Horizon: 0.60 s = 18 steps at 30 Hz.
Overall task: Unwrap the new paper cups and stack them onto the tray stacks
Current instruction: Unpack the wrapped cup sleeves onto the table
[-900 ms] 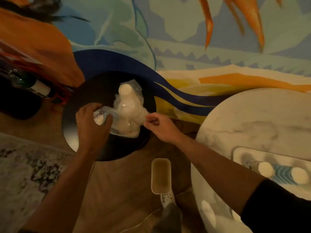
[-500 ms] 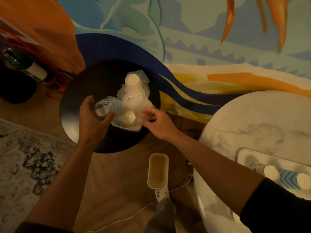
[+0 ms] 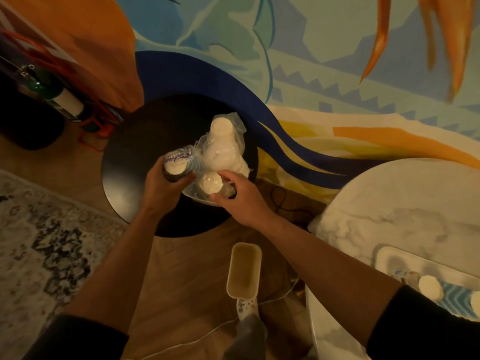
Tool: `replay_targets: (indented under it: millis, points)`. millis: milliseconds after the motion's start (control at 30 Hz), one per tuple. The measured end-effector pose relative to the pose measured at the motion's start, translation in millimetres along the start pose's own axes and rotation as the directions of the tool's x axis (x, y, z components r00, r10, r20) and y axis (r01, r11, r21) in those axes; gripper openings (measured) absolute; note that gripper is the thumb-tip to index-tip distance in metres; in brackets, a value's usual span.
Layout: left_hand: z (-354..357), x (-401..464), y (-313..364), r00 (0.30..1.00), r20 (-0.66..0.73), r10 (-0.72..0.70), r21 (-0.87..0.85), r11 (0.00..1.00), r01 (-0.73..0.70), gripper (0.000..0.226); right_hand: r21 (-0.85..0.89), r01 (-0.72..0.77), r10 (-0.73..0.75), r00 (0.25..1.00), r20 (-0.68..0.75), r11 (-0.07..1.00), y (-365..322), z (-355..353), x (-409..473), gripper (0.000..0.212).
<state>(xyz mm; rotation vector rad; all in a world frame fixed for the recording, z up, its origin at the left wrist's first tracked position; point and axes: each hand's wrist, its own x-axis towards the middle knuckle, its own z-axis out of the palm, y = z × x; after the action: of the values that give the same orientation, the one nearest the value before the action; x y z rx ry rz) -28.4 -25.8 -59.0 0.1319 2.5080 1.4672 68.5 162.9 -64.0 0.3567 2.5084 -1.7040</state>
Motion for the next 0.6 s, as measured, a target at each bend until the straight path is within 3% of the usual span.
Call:
replay_targets:
  millis: [167,400,600]
  points:
    - [-14,3,2,0.999,0.027,0.028,-0.032,0.999,-0.027,0.066,-0.011,-0.023,0.023,1.000,0.016,1.000,5,-6,0,0.057]
    - [-29,1,20,0.997,0.037,0.071,-0.088,0.994,-0.068,0.069,0.002,-0.102,0.101,0.993,-0.056,0.995,5,-25,7,0.039]
    - [-41,1,31,0.991,-0.068,0.113,-0.122,0.985,-0.121,0.054,0.018,-0.114,0.115,0.991,-0.072,0.993,2,-34,13,0.039]
